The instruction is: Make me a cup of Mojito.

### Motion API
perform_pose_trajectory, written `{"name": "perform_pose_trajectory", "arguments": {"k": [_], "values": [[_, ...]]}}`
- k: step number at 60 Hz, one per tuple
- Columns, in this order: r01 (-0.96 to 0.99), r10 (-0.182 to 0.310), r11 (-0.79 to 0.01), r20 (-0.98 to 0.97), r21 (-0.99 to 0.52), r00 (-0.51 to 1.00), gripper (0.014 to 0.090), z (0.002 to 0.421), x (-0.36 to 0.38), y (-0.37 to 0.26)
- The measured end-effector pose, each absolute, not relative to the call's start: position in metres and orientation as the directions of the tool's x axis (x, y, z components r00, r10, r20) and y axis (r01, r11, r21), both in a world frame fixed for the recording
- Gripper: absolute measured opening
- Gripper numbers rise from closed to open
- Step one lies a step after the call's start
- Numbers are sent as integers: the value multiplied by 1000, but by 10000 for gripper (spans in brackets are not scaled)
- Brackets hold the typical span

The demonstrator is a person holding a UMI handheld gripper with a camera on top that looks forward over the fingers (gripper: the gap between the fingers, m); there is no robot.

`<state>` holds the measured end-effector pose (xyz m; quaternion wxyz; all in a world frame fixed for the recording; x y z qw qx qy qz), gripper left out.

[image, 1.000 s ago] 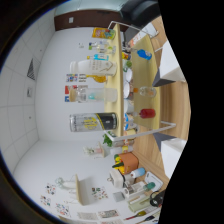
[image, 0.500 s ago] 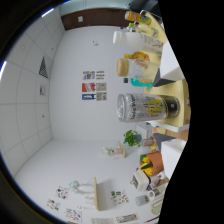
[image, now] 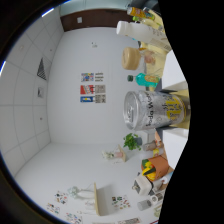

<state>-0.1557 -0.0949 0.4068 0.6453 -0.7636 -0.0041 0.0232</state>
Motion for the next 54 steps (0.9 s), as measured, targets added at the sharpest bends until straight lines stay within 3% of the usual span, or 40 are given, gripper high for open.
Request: {"name": "perform_pose_trajectory", "arguments": {"k": [13,31,54], "values": [[-6,63,-173,-18,-985,998,507,410,-159,-109],[-37,103,-122,-50,-992,993,510,412,-139,-180],[-124,57,-262,-144,-957,988,507,260,-79,-219]]}}
